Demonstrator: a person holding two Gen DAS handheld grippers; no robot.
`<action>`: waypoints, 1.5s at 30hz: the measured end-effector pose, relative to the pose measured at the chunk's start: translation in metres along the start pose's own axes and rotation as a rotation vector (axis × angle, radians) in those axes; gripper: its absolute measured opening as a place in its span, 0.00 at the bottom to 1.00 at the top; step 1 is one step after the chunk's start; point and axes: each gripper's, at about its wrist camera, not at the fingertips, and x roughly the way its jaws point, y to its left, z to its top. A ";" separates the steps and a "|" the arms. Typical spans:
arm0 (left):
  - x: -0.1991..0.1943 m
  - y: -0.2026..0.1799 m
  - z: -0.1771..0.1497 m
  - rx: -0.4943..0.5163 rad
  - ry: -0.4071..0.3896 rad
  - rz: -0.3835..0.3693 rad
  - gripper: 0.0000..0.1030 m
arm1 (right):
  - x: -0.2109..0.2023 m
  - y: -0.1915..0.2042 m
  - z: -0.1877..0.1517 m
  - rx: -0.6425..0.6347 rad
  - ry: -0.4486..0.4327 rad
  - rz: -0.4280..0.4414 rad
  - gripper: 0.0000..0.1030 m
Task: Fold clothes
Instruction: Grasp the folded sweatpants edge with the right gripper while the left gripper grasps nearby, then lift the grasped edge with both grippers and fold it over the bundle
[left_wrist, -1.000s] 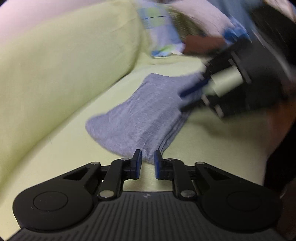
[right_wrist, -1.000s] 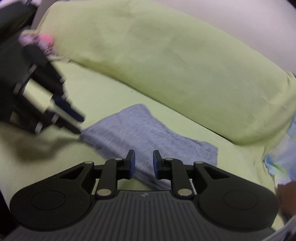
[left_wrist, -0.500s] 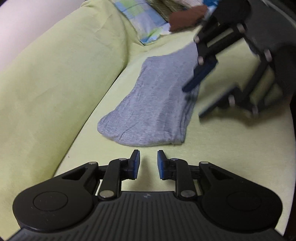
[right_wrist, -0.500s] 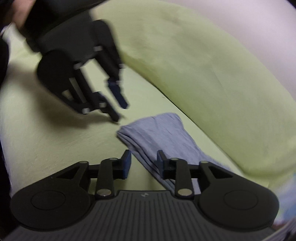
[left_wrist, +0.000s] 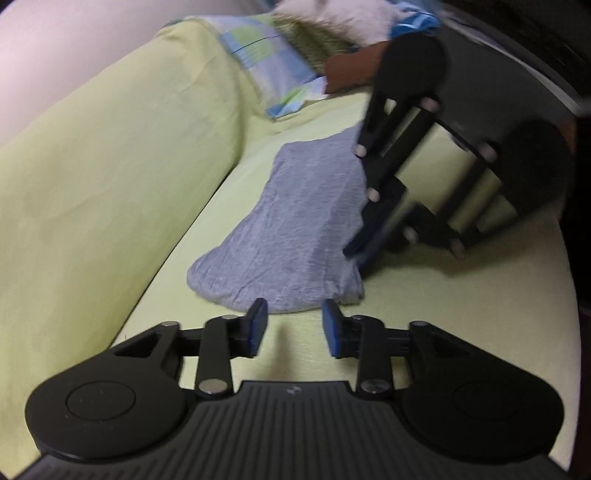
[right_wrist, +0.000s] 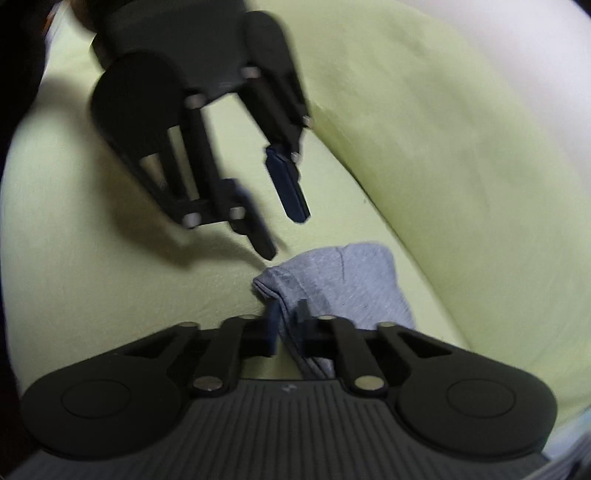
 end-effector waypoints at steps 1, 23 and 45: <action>0.001 -0.002 0.000 0.044 -0.001 -0.011 0.41 | -0.001 -0.006 0.000 0.036 -0.003 0.011 0.02; 0.021 -0.001 0.011 0.170 -0.089 -0.132 0.06 | -0.018 -0.039 -0.013 0.254 -0.046 0.005 0.03; 0.012 0.031 0.004 0.022 -0.095 -0.215 0.05 | -0.018 -0.025 -0.026 0.128 0.025 0.009 0.06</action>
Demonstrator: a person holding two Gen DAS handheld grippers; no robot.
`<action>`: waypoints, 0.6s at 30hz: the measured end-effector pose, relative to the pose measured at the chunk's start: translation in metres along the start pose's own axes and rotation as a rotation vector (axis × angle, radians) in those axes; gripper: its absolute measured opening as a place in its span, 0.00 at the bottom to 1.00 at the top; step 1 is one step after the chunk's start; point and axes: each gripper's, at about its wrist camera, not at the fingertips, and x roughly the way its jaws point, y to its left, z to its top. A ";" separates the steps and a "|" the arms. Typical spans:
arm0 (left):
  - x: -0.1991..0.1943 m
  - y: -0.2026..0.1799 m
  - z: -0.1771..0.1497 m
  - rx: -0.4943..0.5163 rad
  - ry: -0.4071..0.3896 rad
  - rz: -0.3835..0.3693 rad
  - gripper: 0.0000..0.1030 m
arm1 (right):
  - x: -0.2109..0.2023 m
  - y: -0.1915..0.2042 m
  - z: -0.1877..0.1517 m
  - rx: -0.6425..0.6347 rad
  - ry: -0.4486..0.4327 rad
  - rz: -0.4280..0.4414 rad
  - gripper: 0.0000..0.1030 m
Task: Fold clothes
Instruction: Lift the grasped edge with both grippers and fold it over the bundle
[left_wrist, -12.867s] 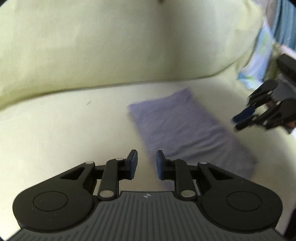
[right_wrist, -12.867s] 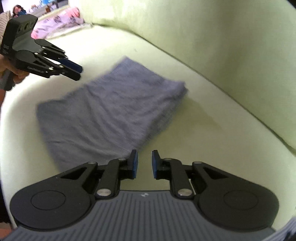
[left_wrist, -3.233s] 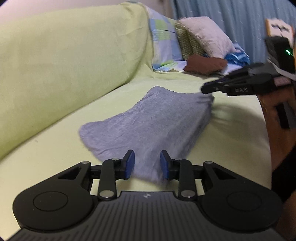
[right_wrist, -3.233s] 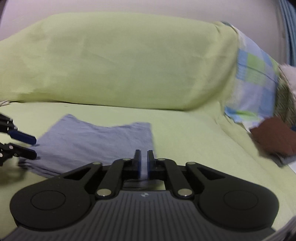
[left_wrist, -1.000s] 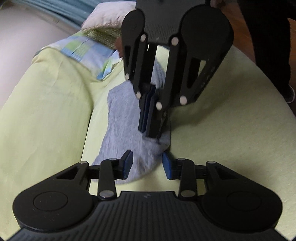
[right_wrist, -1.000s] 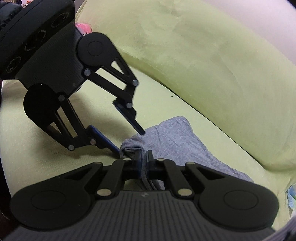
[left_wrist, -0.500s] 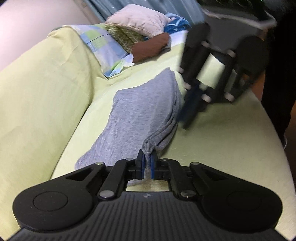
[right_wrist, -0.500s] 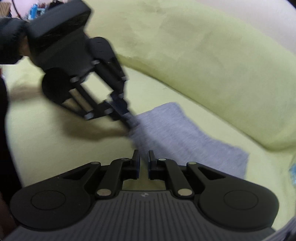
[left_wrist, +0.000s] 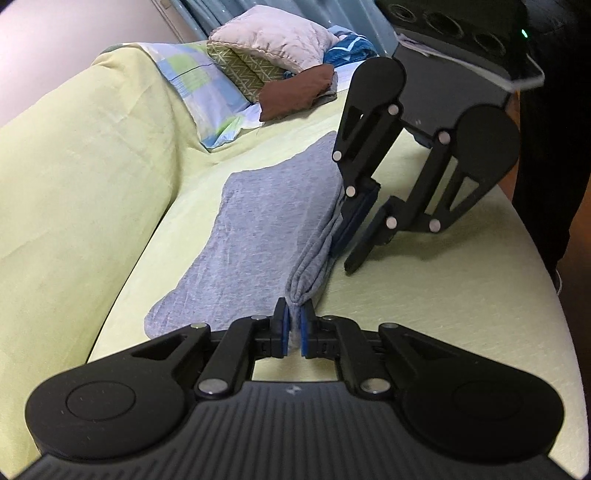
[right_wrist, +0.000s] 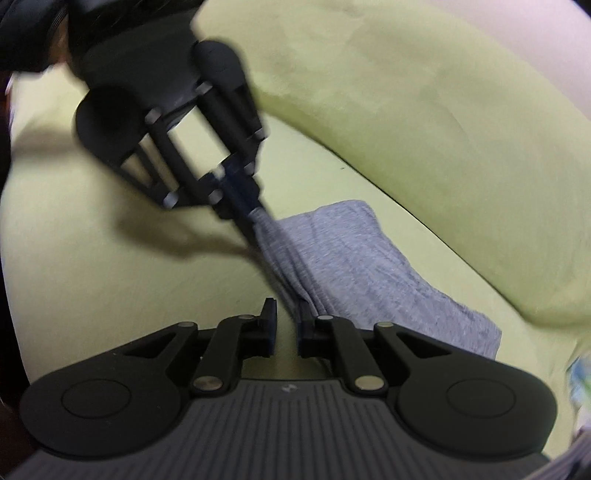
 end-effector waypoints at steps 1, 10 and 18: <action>0.000 -0.001 0.000 0.009 0.003 0.000 0.05 | 0.001 0.002 0.001 -0.024 0.002 -0.016 0.06; 0.000 -0.006 0.001 0.024 0.013 -0.002 0.05 | -0.006 0.006 0.001 -0.086 -0.001 -0.079 0.12; -0.001 -0.005 0.002 0.026 0.008 0.000 0.05 | 0.002 0.009 0.007 -0.119 0.003 -0.105 0.14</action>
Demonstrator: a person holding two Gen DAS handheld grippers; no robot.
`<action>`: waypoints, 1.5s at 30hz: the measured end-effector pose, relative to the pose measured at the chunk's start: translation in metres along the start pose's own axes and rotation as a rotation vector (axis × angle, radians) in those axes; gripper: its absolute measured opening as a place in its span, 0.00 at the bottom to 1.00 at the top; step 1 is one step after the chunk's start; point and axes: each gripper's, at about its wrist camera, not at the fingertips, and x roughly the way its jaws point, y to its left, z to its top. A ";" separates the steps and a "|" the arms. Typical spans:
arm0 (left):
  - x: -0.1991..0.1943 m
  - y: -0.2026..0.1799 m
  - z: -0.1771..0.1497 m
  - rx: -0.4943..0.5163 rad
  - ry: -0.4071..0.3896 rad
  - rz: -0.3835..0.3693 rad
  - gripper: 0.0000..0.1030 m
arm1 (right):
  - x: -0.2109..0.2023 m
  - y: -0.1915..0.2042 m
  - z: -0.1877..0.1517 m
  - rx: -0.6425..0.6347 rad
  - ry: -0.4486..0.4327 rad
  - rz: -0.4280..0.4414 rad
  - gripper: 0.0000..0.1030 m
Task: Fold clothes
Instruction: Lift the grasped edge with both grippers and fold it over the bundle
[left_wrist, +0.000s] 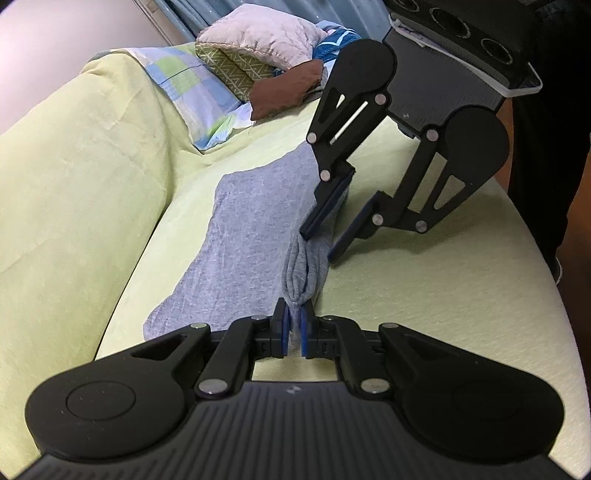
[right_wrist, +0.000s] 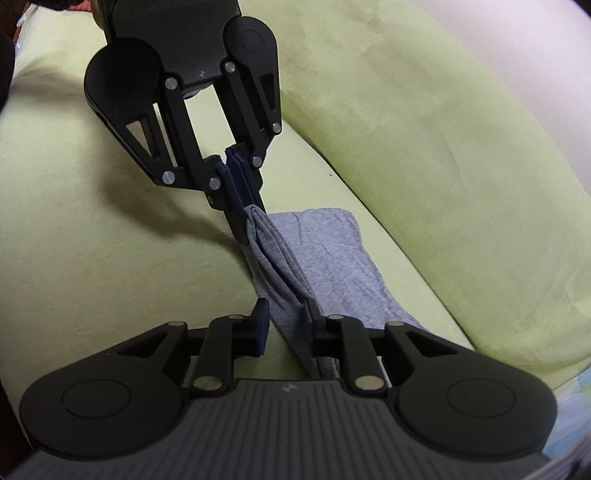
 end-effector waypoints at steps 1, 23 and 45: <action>0.000 0.000 0.000 0.001 0.000 -0.001 0.05 | -0.001 0.000 0.001 0.008 -0.001 0.005 0.14; -0.003 -0.004 -0.001 0.027 -0.008 -0.006 0.10 | 0.004 0.014 0.000 -0.037 0.001 0.068 0.02; -0.007 -0.028 -0.003 0.128 0.027 0.024 0.11 | -0.024 0.044 -0.017 -0.165 -0.012 -0.012 0.10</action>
